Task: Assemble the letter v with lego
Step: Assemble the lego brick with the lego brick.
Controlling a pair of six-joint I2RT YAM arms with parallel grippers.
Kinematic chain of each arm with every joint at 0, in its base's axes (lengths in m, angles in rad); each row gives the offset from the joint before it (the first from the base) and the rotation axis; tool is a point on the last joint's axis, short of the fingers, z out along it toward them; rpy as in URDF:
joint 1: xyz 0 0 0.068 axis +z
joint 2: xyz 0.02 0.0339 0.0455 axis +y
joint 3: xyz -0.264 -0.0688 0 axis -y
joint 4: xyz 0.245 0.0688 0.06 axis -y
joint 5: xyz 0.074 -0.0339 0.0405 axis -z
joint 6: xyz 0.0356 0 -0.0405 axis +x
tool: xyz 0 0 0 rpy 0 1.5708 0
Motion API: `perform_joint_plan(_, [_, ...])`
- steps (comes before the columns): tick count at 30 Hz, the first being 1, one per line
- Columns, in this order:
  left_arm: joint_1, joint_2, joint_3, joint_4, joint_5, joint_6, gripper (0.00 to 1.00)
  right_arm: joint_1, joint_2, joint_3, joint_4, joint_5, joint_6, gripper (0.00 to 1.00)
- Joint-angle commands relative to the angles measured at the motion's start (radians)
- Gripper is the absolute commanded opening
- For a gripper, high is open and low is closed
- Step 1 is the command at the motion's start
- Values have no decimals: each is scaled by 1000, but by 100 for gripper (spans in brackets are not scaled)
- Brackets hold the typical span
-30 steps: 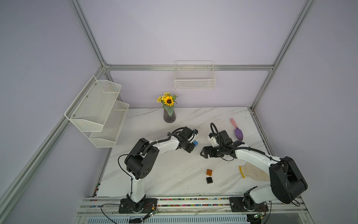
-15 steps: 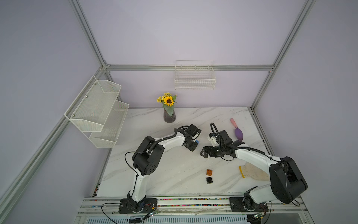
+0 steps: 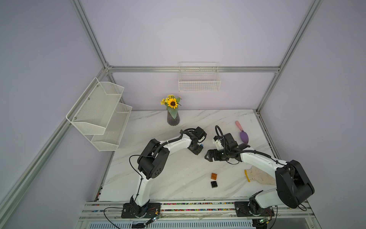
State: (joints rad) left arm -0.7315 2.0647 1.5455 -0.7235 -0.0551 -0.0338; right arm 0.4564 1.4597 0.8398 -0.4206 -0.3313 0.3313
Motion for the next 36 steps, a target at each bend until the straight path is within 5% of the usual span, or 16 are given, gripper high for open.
perform_joint_plan(1, [-6,21,26,-156,-20,8,16,7,-12,10,-10,-7,-3,97])
perform_joint_plan(7, [-6,31,92,-194,-44,5,24,7,-13,11,-9,-20,-1,97])
perform_joint_plan(11, [-6,28,84,-181,-67,-10,49,7,-13,12,-10,-18,-2,97])
perform_joint_plan(14, [-6,24,67,-160,-86,-19,56,8,-9,12,-9,-17,-3,97])
perform_joint_plan(31, [4,-43,-32,-27,-215,-103,69,7,-7,-1,0,-9,-12,97])
perform_joint_plan(36, [30,-53,-25,-18,-264,-136,84,7,28,4,-23,28,-40,97])
